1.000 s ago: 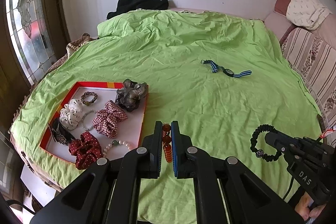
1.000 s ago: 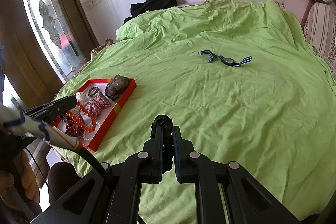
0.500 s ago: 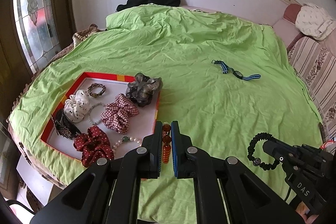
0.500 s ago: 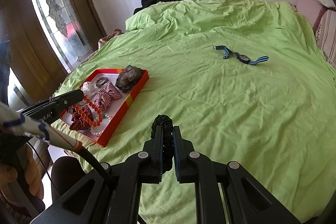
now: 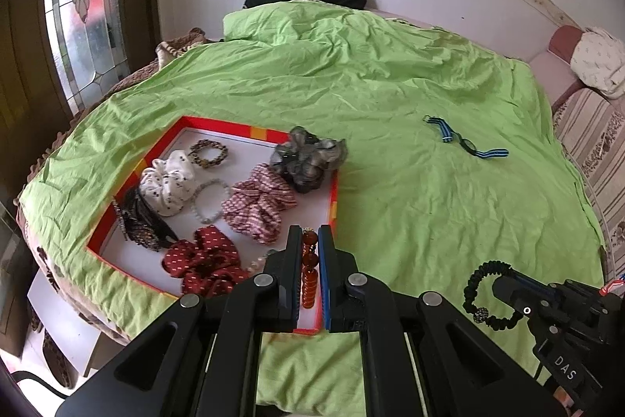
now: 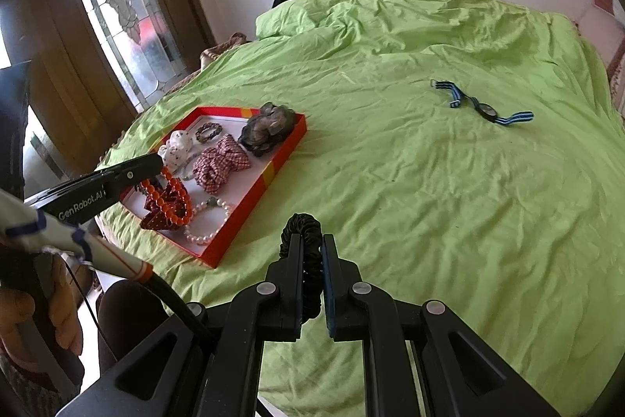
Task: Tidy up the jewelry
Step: 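Carry the red and black bracelets over to the tray with both tools, then release red bead bracelet into tray with left tool while right tool releases black bracelet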
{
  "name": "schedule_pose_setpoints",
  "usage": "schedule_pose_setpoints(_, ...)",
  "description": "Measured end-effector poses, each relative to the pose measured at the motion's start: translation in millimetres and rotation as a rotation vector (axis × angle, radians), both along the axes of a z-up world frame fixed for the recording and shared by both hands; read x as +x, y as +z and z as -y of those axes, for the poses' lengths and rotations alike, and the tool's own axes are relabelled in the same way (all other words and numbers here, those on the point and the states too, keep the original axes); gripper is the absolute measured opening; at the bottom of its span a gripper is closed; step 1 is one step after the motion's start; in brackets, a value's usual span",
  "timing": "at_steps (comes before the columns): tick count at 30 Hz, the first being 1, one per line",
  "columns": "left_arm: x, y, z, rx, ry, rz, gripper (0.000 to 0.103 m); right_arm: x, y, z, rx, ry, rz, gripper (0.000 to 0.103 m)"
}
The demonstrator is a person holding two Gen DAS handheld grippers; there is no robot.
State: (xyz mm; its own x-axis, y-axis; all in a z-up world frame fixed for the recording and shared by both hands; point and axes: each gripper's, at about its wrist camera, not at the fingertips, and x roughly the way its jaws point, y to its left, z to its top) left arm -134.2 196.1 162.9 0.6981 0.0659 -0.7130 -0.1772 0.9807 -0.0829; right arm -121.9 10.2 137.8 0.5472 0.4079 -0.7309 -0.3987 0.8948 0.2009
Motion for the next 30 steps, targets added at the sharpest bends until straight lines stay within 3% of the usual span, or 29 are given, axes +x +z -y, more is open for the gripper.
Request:
schedule_pose_setpoints(7, -1, 3, -44, -0.028, 0.050, -0.011, 0.007, 7, 7, -21, -0.025, 0.039, 0.016, 0.009)
schedule_pose_setpoints(20, -6, 17, -119, -0.177, 0.103, -0.016, 0.007, 16, 15, -74, -0.039, 0.151, 0.040, 0.009)
schedule_pose_setpoints(30, 15, 30, -116, -0.083, 0.045, -0.030, 0.007, 16, 11, -111, -0.020, 0.211, 0.035, 0.010)
